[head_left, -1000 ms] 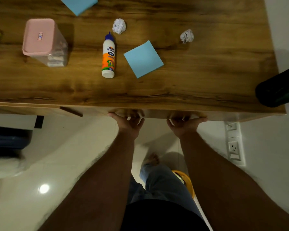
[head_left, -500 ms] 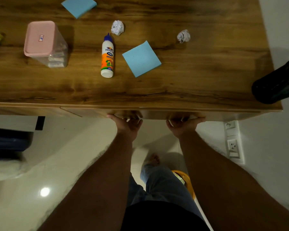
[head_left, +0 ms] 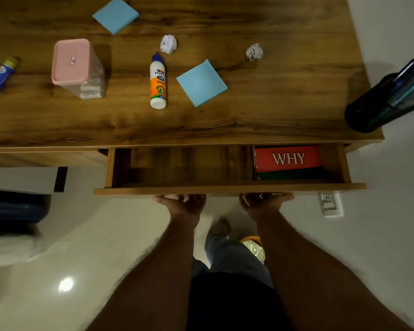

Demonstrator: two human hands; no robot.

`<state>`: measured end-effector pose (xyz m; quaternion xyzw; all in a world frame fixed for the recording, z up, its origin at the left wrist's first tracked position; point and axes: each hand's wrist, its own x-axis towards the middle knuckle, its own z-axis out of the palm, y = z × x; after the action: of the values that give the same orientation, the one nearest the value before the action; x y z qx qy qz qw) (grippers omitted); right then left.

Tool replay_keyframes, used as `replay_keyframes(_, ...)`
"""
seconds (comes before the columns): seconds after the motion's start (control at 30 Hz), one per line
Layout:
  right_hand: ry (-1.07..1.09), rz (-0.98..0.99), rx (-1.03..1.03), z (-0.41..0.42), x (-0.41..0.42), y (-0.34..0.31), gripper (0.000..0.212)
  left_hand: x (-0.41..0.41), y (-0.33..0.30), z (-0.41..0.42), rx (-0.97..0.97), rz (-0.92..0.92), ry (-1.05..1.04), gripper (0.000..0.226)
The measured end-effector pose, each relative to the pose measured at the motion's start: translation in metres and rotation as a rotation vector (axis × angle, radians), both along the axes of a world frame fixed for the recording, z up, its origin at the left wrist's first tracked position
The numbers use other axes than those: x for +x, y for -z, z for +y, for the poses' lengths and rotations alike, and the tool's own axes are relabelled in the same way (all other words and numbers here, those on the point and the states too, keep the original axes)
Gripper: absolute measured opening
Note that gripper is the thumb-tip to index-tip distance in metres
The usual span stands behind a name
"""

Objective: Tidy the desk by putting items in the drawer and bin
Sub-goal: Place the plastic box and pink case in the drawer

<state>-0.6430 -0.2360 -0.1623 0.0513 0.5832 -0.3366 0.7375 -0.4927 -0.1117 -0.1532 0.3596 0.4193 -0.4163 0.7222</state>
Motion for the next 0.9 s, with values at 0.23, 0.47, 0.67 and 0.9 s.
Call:
replay_keyframes(0.23, 0.038, 0.021, 0.013, 0.037, -0.022, -0.001, 0.094, 0.014, 0.01, 0.061, 0.035, 0.063, 0.006, 0.116)
replay_keyframes(0.47, 0.02, 0.091, 0.014, 0.075, -0.042, 0.004, 0.093, 0.011, 0.006, 0.11, 0.037, 0.056, 0.013, 0.108)
replay_keyframes(0.67, 0.031, 0.077, -0.023, 0.102, -0.053, -0.006, 0.086, 0.023, 0.002, 0.146, -0.008, 0.02, 0.054, 0.097)
replay_keyframes(0.9, 0.037, 0.705, -0.209, 0.118, -0.055, -0.045, 0.068, 0.09, -0.018, 0.208, 0.193, -0.135, 0.161, 0.105)
